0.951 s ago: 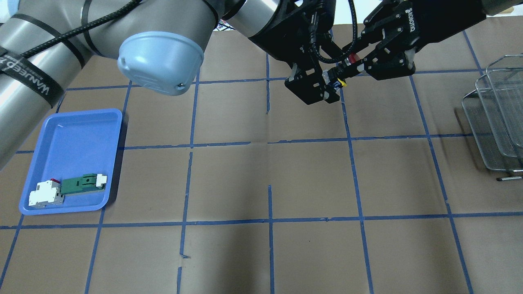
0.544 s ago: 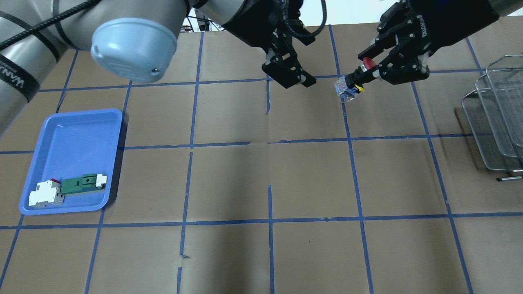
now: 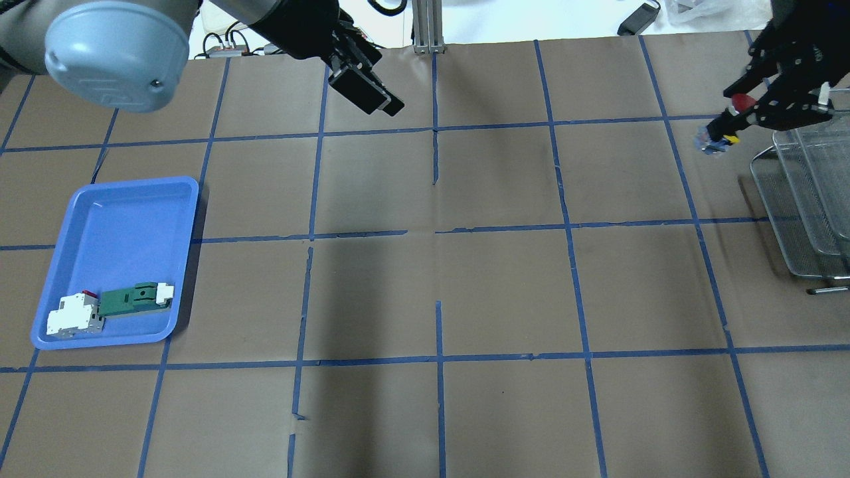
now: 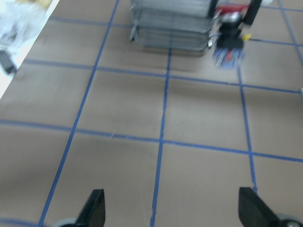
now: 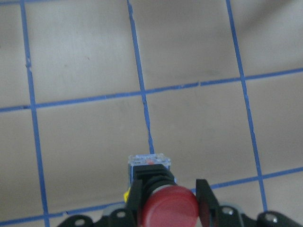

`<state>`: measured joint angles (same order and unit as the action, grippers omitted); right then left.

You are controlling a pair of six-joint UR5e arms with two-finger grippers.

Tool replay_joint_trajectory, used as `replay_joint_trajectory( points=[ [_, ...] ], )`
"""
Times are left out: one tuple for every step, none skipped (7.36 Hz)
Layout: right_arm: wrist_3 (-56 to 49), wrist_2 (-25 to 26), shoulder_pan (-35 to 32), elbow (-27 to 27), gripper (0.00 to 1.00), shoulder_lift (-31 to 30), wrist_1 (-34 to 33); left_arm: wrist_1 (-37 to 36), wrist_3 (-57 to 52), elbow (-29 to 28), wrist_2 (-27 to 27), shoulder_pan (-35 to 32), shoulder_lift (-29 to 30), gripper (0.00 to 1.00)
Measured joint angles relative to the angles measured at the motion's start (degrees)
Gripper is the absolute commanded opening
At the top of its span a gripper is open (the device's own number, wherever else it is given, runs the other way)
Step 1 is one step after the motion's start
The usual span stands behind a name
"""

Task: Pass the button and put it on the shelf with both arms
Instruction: 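Carry the button to the wire basket with the right gripper while the left gripper withdraws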

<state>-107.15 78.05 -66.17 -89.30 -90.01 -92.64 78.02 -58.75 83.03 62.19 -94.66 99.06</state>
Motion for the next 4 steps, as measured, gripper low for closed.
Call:
replay_joint_trajectory(
  points=[
    [-4.95, 4.25, 3.26, 0.21, 0.00, 2.21, -3.45, 0.28, 3.96, 0.87, 5.46, 0.93, -1.48, 1.00],
    [-8.78, 8.29, 6.35, 0.30, 0.00, 3.71, -6.93, 0.37, 7.54, 1.54, 9.90, 1.61, -2.71, 1.00],
    [-12.93, 10.77, 9.01, 0.39, 0.00, 5.59, -11.00, 0.49, 10.73, 2.13, 12.67, 2.60, -3.63, 1.00],
    [-16.55, 11.76, 11.30, 0.45, 0.00, 8.18, -14.74, 1.69, 14.44, 2.65, 14.46, 4.24, -4.40, 1.00]
  ],
)
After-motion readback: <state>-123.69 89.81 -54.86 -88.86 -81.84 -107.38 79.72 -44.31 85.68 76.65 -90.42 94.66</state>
